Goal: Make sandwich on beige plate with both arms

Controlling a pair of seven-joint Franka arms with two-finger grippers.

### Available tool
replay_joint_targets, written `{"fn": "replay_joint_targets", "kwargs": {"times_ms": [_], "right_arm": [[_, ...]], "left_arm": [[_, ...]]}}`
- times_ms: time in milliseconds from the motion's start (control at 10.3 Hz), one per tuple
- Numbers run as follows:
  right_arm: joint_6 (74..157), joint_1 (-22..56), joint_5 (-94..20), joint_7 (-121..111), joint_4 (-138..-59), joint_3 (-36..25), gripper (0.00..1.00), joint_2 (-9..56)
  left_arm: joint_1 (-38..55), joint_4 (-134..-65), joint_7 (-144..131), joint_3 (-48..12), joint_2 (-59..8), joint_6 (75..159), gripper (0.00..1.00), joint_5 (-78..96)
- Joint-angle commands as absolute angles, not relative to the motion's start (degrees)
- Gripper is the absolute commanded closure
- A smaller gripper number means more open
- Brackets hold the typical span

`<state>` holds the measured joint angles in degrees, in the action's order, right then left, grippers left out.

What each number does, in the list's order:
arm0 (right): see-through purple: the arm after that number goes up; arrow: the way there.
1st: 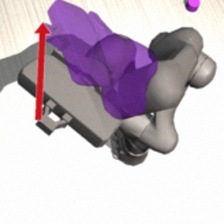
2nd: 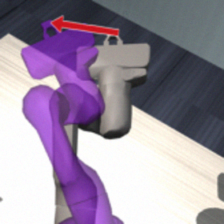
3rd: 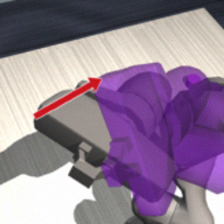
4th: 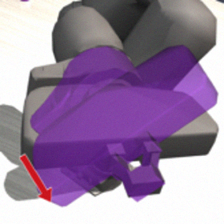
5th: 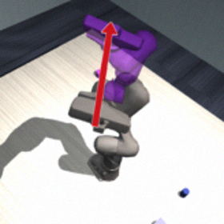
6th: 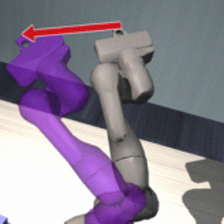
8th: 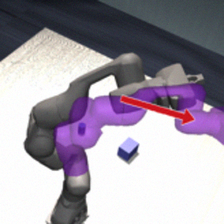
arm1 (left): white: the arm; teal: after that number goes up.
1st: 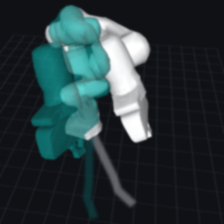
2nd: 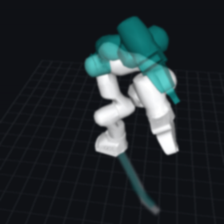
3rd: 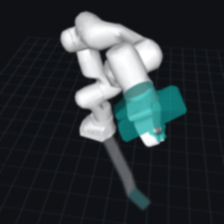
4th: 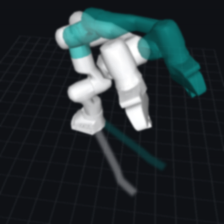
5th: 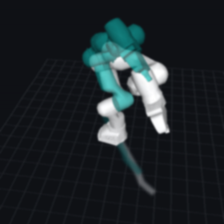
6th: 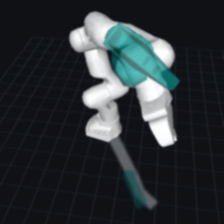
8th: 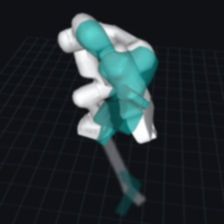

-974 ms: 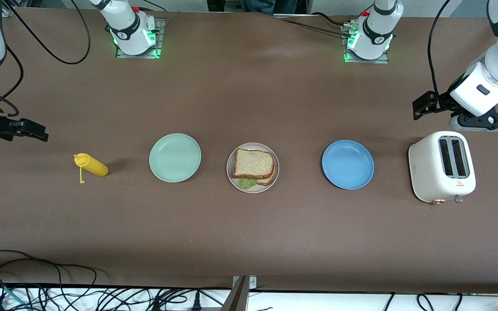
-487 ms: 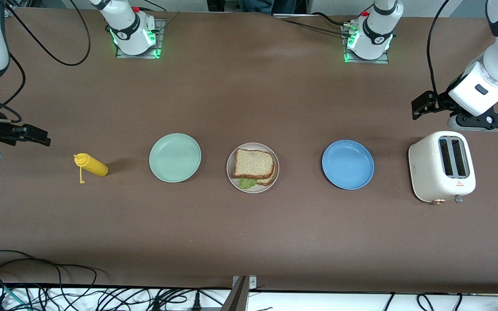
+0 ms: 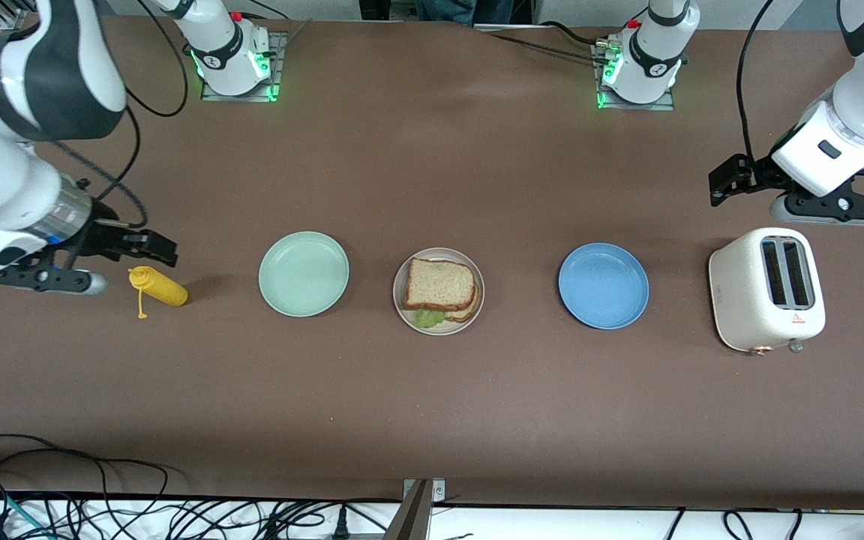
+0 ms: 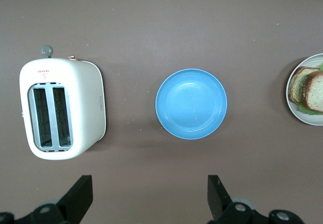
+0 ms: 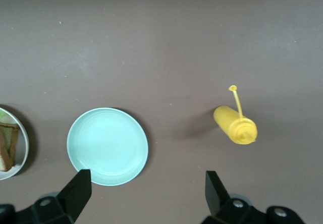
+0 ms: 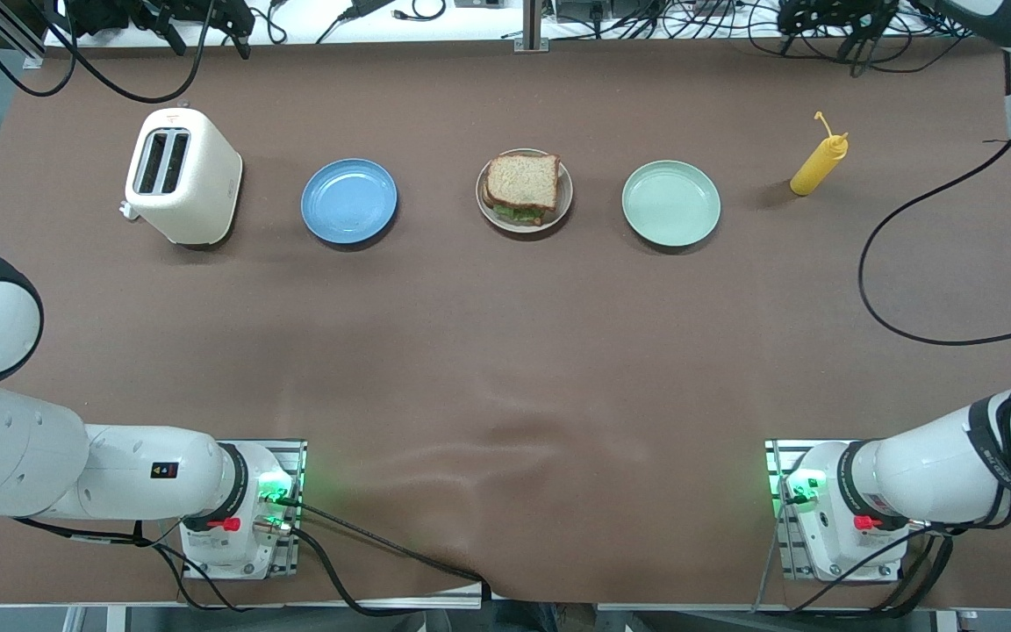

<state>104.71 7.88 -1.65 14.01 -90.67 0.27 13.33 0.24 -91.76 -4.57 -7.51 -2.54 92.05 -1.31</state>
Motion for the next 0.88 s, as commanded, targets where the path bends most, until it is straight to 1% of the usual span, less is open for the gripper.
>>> {"fn": "replay_joint_targets", "kwargs": {"times_ms": [0, 97, 195, 487, 779], "right_arm": [[104.5, 4.6, -1.5, 11.3, -90.1, -0.8, 0.00, 13.1], [104.5, 4.2, -1.7, 7.3, -89.9, -3.5, 0.00, 12.9], [104.3, 4.2, -1.6, 4.7, -90.1, -4.7, 0.00, 11.9], [101.1, 4.2, -1.9, 4.9, -89.8, -5.3, 0.00, 10.3], [98.4, 4.7, -2.4, 12.0, -88.8, -4.8, 0.00, 10.6]], "left_arm": [[0.5, -90.9, -4.9, -7.6, -2.3, 91.0, 0.00, -2.3], [0.5, -91.0, -4.9, -7.6, -2.3, 91.0, 0.00, -2.3], [0.5, -90.9, -4.9, -7.6, -2.3, 91.0, 0.00, -2.3], [0.5, -90.9, -4.9, -7.6, -2.3, 91.0, 0.00, -2.3], [0.6, -90.9, -4.9, -7.6, -2.3, 91.0, 0.00, -2.3]]}}
